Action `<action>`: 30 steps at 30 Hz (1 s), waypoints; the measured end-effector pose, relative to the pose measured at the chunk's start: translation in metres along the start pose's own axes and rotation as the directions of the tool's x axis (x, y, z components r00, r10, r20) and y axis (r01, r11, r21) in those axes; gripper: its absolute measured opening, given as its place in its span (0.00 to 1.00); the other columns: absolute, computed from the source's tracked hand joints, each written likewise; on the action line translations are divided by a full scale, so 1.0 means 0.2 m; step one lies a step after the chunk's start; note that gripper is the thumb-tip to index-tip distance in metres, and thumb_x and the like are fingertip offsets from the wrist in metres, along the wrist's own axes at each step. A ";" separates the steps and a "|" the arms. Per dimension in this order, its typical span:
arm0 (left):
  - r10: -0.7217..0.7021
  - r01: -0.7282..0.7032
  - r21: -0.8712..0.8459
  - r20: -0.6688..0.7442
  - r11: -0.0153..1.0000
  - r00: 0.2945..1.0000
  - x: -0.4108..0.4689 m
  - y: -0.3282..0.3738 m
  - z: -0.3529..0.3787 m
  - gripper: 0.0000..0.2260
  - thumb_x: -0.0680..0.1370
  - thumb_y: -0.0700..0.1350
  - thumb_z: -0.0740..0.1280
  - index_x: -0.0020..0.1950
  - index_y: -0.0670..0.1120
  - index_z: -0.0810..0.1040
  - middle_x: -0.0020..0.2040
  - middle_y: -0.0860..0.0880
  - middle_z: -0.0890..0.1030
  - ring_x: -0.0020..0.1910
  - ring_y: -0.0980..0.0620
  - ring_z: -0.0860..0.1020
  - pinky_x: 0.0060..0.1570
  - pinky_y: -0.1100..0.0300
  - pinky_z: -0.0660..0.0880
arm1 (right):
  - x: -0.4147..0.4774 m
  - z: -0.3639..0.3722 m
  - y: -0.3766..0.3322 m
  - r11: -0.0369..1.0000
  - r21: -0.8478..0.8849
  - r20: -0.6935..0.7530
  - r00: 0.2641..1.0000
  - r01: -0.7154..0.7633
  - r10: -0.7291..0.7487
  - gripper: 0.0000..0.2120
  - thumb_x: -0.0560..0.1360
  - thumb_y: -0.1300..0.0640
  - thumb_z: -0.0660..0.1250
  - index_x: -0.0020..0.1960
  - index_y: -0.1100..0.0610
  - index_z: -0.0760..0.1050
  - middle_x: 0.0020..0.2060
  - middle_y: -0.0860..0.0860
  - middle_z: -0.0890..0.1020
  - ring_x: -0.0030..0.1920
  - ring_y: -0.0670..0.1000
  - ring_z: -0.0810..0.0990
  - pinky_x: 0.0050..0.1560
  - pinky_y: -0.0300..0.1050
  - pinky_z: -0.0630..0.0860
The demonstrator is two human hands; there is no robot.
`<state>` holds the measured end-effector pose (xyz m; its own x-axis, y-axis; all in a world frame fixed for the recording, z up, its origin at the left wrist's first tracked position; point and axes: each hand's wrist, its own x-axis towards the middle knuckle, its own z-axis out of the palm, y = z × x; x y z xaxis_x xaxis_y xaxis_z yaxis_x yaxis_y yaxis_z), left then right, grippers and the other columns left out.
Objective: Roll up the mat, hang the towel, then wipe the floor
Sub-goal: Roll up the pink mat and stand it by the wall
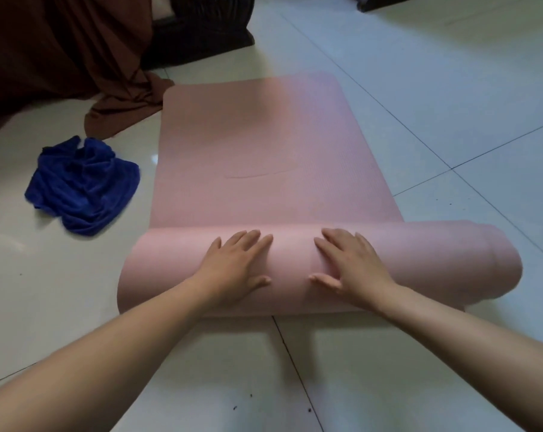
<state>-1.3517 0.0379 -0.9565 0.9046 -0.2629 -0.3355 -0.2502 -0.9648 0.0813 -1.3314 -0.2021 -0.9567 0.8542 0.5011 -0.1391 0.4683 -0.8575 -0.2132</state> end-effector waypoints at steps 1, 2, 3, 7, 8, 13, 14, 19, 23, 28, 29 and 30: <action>0.009 -0.009 -0.006 -0.003 1.000 1.000 0.01 -0.02 0.00 0.35 0.75 0.65 0.57 0.76 0.56 0.45 0.78 0.52 0.50 0.76 0.51 0.50 0.70 0.46 0.55 | -0.01 0.00 0.00 1.000 -0.015 0.035 0.999 0.002 -0.002 0.37 0.72 0.37 0.63 0.73 0.57 0.60 0.73 0.56 0.60 0.73 0.56 0.57 0.72 0.55 0.50; 0.017 -0.017 -0.013 -0.006 1.000 1.000 0.03 -0.03 0.00 0.35 0.75 0.65 0.57 0.76 0.56 0.46 0.77 0.52 0.51 0.75 0.51 0.51 0.70 0.46 0.55 | -0.01 0.00 -0.01 0.999 -0.038 0.073 0.997 0.000 0.003 0.40 0.71 0.35 0.62 0.75 0.56 0.54 0.75 0.54 0.55 0.75 0.55 0.52 0.73 0.54 0.46; 0.024 -0.024 -0.023 -0.011 0.999 1.000 0.04 -0.05 0.00 0.35 0.75 0.65 0.57 0.76 0.56 0.46 0.77 0.52 0.52 0.75 0.51 0.52 0.70 0.46 0.56 | 0.00 0.00 -0.01 0.998 -0.067 0.120 0.993 -0.007 0.015 0.43 0.71 0.33 0.61 0.76 0.55 0.50 0.76 0.52 0.50 0.75 0.54 0.48 0.73 0.53 0.42; 0.041 -0.041 -0.055 -0.010 0.998 0.999 0.09 -0.08 0.01 0.34 0.75 0.66 0.57 0.76 0.55 0.48 0.76 0.51 0.55 0.75 0.50 0.55 0.69 0.46 0.56 | 0.06 -0.01 -0.03 0.995 -0.097 0.201 0.978 -0.031 0.050 0.49 0.67 0.31 0.64 0.76 0.54 0.46 0.76 0.51 0.47 0.75 0.52 0.44 0.73 0.53 0.40; 0.048 -0.048 -0.066 -0.009 0.997 0.999 0.09 -0.09 0.01 0.34 0.75 0.66 0.57 0.76 0.55 0.49 0.76 0.51 0.56 0.74 0.50 0.56 0.69 0.46 0.57 | 0.08 -0.01 -0.03 0.996 -0.087 0.198 0.979 -0.034 0.051 0.49 0.66 0.31 0.65 0.76 0.54 0.47 0.76 0.51 0.48 0.75 0.52 0.45 0.73 0.52 0.41; 0.116 -0.131 -0.143 -0.108 0.981 0.987 0.23 -0.22 -0.03 0.25 0.78 0.63 0.52 0.72 0.54 0.63 0.69 0.49 0.69 0.65 0.47 0.70 0.59 0.52 0.68 | 0.10 -0.01 -0.03 0.996 -0.014 0.167 0.982 -0.090 0.091 0.49 0.64 0.33 0.69 0.76 0.51 0.51 0.76 0.49 0.52 0.75 0.50 0.49 0.73 0.50 0.42; 0.119 -0.133 -0.164 -0.095 0.977 0.988 0.26 -0.23 -0.04 0.25 0.78 0.63 0.52 0.73 0.54 0.63 0.69 0.48 0.69 0.64 0.46 0.70 0.59 0.52 0.69 | 0.10 -0.01 -0.03 0.995 -0.008 0.159 0.982 -0.100 0.100 0.49 0.64 0.34 0.70 0.75 0.51 0.51 0.75 0.49 0.53 0.75 0.50 0.49 0.73 0.50 0.42; 0.163 -0.161 -0.201 -0.009 0.966 0.987 0.38 -0.15 -0.05 0.25 0.79 0.62 0.50 0.72 0.52 0.63 0.70 0.47 0.68 0.64 0.44 0.70 0.60 0.49 0.70 | 0.10 -0.03 -0.02 0.991 0.010 0.142 0.981 -0.133 0.130 0.51 0.61 0.34 0.71 0.75 0.49 0.51 0.75 0.48 0.54 0.75 0.50 0.50 0.74 0.49 0.45; 0.111 -0.086 -0.242 0.092 0.967 0.990 0.47 -0.11 -0.05 0.27 0.78 0.64 0.49 0.73 0.53 0.62 0.69 0.46 0.70 0.65 0.45 0.70 0.62 0.50 0.69 | 0.07 -0.02 0.01 0.991 0.032 0.158 0.979 -0.134 0.127 0.52 0.61 0.32 0.70 0.76 0.48 0.48 0.76 0.48 0.50 0.75 0.49 0.46 0.73 0.48 0.42; 0.071 -0.057 -0.219 0.058 0.974 0.996 0.41 -0.12 -0.04 0.28 0.77 0.66 0.49 0.71 0.52 0.65 0.66 0.48 0.73 0.63 0.46 0.72 0.59 0.51 0.70 | 0.12 -0.04 0.02 0.988 -0.030 0.227 0.962 -0.149 0.152 0.59 0.58 0.28 0.68 0.76 0.51 0.42 0.76 0.48 0.45 0.75 0.49 0.41 0.73 0.53 0.37; 0.064 -0.052 -0.218 0.045 0.975 0.997 0.39 -0.12 -0.04 0.28 0.77 0.66 0.49 0.70 0.52 0.65 0.65 0.47 0.73 0.62 0.45 0.72 0.58 0.51 0.70 | 0.12 -0.04 0.01 0.992 -0.036 0.221 0.967 -0.123 0.128 0.59 0.58 0.28 0.68 0.76 0.51 0.42 0.76 0.49 0.46 0.75 0.49 0.42 0.73 0.53 0.38; 0.054 -0.047 -0.219 0.030 0.975 0.998 0.36 -0.13 -0.05 0.27 0.77 0.66 0.49 0.70 0.52 0.66 0.64 0.47 0.74 0.60 0.45 0.73 0.57 0.51 0.71 | 0.13 -0.03 0.01 0.995 -0.037 0.203 0.974 -0.096 0.102 0.58 0.58 0.29 0.68 0.76 0.51 0.44 0.76 0.49 0.47 0.75 0.49 0.44 0.73 0.53 0.39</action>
<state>-1.2766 0.0432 -0.9742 0.8791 -0.3145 -0.3583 -0.2104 -0.9303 0.3004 -1.3076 -0.1910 -0.9543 0.8337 0.4246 -0.3530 0.3921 -0.9054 -0.1630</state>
